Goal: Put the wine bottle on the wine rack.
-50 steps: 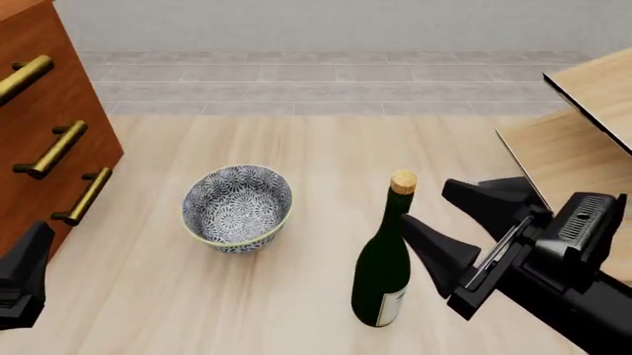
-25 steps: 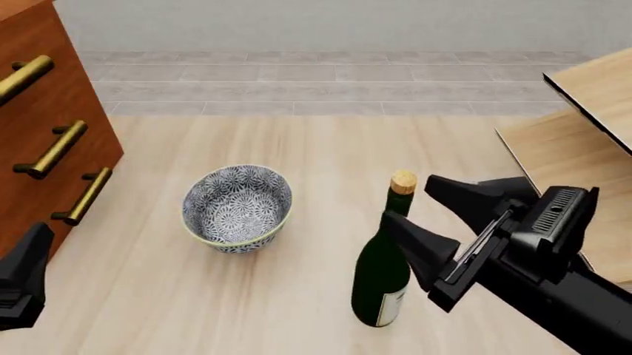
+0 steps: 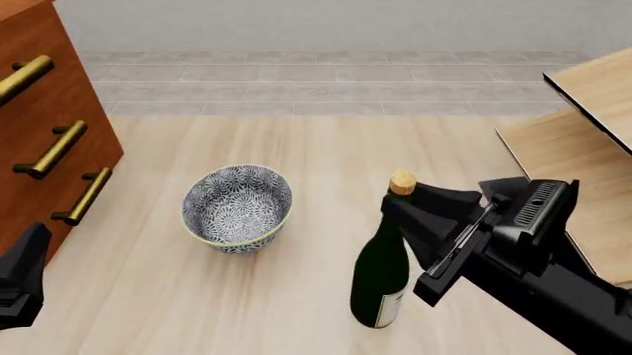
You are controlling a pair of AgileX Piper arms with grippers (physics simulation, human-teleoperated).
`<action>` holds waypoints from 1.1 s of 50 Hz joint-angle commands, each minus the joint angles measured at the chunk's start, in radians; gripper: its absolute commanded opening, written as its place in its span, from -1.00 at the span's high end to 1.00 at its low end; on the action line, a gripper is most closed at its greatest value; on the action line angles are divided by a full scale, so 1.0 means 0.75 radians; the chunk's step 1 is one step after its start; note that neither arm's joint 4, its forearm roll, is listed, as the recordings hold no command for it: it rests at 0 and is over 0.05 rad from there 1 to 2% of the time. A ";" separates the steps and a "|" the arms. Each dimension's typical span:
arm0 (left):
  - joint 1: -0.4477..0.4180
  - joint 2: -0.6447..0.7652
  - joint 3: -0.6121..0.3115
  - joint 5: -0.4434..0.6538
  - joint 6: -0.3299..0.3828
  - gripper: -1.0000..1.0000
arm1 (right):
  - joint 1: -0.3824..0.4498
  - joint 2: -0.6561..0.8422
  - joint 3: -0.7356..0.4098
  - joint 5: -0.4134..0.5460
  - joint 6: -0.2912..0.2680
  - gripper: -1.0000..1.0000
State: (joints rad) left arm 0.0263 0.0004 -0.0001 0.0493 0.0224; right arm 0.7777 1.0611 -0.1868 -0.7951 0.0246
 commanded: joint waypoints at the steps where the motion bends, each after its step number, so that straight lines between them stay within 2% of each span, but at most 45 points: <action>1: 0.002 0.000 0.000 0.002 -0.003 -1.00 | 0.000 0.005 0.000 -0.010 0.010 1.00; 15: 0.009 0.000 0.000 0.002 0.002 -1.00 | 0.007 -0.001 0.007 -0.015 0.033 1.00; 21: 0.007 0.000 0.000 0.002 0.001 -1.00 | 0.010 -0.036 -0.001 0.020 0.035 1.00; 29: 0.005 0.000 0.000 -0.001 -0.003 -1.00 | 0.002 -0.169 -0.037 0.155 0.003 1.00; 46: -0.011 0.000 0.000 -0.006 -0.006 -1.00 | -0.060 -0.394 -0.073 0.351 0.011 1.00; 50: -0.022 0.000 0.000 -0.008 -0.007 -1.00 | -0.081 -0.431 -0.094 0.405 0.007 1.00; 51: -0.026 0.000 0.000 -0.008 -0.012 -1.00 | -0.059 -0.479 -0.097 0.425 -0.017 1.00; 52: -0.026 0.000 0.000 -0.009 -0.012 -1.00 | -0.078 -0.488 -0.104 0.445 0.003 1.00; 55: -0.030 0.001 0.000 -0.011 -0.012 -1.00 | -0.090 -0.506 -0.116 0.468 -0.003 1.00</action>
State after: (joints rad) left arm 0.0143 0.0006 -0.0001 0.0443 0.0162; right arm 0.7342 0.7732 -0.2398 -0.5276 0.0183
